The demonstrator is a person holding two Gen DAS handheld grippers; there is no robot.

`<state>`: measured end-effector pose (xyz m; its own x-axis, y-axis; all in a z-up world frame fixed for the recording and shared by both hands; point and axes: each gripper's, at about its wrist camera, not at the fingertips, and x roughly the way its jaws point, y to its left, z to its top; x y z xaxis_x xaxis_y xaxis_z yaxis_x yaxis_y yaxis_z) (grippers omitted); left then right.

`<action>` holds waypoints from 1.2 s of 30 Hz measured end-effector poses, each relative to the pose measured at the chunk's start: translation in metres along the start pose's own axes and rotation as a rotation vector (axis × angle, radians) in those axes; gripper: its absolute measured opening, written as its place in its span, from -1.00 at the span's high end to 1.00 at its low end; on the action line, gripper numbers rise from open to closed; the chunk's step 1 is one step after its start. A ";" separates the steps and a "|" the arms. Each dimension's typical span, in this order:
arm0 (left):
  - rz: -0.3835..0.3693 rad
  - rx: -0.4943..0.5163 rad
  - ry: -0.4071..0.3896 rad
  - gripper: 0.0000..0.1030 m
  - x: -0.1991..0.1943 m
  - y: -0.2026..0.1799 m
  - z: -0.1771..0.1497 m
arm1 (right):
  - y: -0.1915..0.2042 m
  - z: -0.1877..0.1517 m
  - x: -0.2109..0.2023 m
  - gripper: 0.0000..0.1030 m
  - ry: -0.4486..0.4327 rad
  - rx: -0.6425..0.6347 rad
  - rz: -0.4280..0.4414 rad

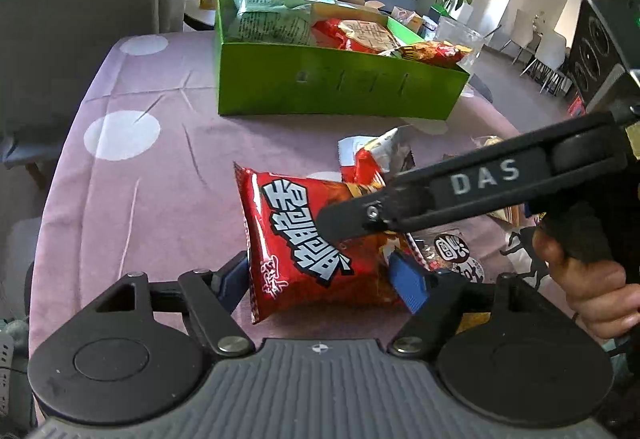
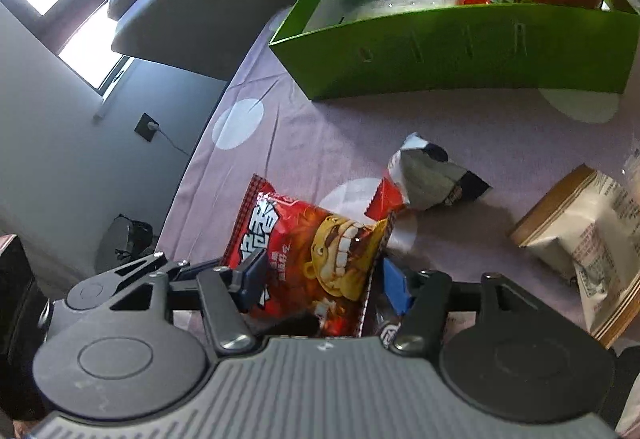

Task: Organize snacks
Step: 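Lift the red chip bag with the right gripper and carry it over the box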

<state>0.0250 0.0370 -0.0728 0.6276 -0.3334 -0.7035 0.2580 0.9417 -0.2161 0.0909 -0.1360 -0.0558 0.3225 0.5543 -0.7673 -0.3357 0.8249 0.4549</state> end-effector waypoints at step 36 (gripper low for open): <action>0.114 0.164 -0.200 -0.38 0.030 -0.028 0.160 | -0.021 0.123 -0.048 0.15 -0.366 -0.108 0.030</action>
<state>0.1542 -0.0064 0.0211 0.7876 -0.2439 -0.5658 0.2830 0.9589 -0.0194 0.1912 -0.1658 0.0268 0.5991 0.5970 -0.5336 -0.4347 0.8021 0.4094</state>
